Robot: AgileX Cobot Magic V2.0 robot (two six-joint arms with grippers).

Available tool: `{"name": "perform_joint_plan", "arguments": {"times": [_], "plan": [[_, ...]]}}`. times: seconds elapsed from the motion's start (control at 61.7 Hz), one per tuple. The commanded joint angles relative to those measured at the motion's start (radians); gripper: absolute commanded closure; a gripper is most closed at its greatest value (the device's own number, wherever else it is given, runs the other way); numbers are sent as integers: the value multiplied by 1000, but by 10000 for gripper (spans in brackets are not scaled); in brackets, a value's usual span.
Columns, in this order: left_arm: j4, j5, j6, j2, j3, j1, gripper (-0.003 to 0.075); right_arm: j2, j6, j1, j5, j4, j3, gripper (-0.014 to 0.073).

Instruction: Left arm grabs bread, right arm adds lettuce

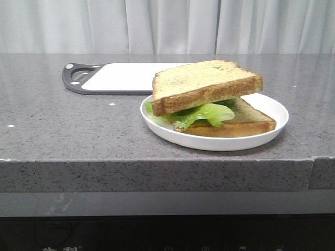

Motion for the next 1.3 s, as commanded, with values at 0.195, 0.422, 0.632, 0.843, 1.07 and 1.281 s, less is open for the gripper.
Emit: {"name": "perform_joint_plan", "arguments": {"times": [0.195, 0.422, 0.632, 0.843, 1.07, 1.281], "plan": [[1, -82, -10, 3, -22, 3, 741, 0, -2, -5, -59, -6, -21, 712], [1, -86, -10, 3, -22, 3, 741, 0, -2, -5, -58, -6, -21, 712], [1, -87, -10, 3, -22, 3, 741, 0, -2, -5, -58, -6, -21, 712], [95, -223, -5, -55, 64, 37, 741, 0, -2, -5, -59, -6, -21, 712], [-23, -598, -5, -259, 395, 148, 741, 0, -2, -5, -59, -6, -21, 712], [-100, -806, -5, -473, 670, 208, 741, 0, -2, -5, -59, -6, -21, 712]]}}
